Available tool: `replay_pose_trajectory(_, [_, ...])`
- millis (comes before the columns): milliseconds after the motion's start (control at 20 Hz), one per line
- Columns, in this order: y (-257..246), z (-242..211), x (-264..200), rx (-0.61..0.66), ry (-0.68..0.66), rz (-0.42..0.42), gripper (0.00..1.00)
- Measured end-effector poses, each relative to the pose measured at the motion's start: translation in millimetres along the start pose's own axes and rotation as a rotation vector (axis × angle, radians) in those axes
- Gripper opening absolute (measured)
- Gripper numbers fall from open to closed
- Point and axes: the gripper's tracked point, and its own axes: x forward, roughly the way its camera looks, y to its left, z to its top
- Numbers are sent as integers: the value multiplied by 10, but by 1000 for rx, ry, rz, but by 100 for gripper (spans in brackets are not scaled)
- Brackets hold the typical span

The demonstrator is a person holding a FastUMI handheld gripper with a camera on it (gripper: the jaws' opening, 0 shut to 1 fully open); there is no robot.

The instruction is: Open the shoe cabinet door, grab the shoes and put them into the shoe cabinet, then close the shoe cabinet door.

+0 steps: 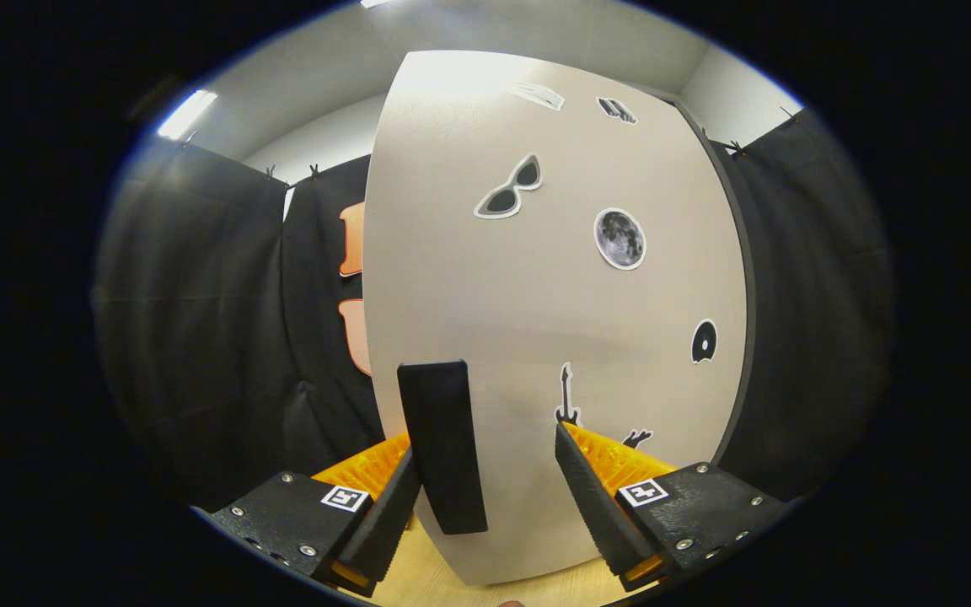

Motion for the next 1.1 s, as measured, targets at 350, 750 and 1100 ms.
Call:
replay_pose_trajectory(350, [90, 6, 415, -25, -25, -63, 92])
replay_pose_trajectory(750, [157, 22, 705, -33, -43, -106, 92])
replay_pose_trajectory(1100, [200, 87, 660, -29, -57, -96, 93])
